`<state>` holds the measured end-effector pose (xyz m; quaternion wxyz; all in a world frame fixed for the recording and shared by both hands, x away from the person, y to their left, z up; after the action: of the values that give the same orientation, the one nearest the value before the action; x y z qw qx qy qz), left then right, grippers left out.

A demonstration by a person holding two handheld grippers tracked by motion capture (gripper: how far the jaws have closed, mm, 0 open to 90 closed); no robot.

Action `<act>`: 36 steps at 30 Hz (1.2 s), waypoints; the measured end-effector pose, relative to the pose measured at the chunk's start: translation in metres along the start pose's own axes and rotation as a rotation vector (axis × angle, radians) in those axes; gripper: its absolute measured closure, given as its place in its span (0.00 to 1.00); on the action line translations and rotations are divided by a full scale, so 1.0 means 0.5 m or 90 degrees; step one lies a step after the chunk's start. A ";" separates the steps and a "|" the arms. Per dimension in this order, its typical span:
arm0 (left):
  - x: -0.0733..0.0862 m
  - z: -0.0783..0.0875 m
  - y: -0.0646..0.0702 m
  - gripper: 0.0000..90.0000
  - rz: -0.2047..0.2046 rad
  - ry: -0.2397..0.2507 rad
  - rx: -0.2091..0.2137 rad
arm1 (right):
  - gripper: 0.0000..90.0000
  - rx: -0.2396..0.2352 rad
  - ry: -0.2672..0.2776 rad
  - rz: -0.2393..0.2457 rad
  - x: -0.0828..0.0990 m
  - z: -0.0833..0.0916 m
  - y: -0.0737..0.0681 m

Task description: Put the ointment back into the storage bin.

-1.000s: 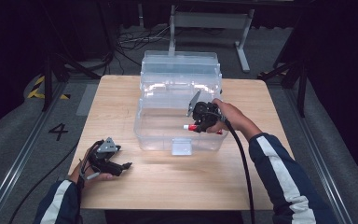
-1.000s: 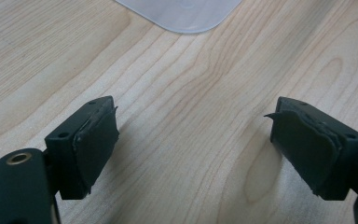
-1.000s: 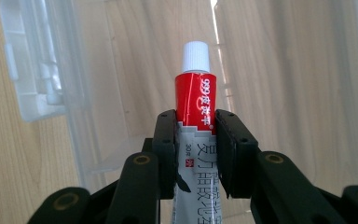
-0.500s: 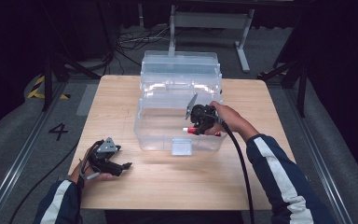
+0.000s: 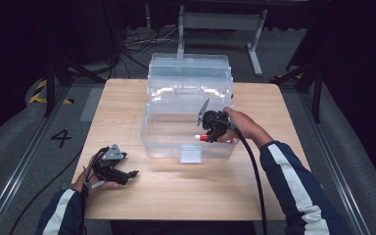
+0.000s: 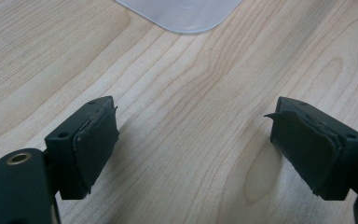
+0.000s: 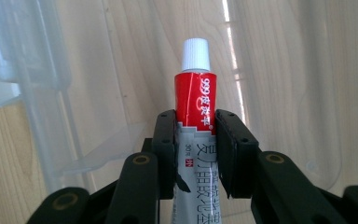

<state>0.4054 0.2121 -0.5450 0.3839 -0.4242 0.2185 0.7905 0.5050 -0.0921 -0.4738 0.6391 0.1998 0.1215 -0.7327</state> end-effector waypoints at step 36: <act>-0.070 0.014 0.012 0.25 0.003 0.032 -0.027 | 0.59 0.127 0.285 -0.054 0.003 0.158 0.030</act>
<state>0.4090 0.1985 -0.5116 0.3672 -0.4514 0.2120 0.7852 0.5089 -0.1299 -0.4029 0.5423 0.4137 0.1955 -0.7046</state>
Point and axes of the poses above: each handheld gripper's, and its own axes: z roughly backward along the jaws, x roughly out of its underside, y roughly to its right, the point moved 8 cm from there along -z, roughly forward along the jaws, and after that the axes turned 14 degrees about y, right-handed, at the moved point
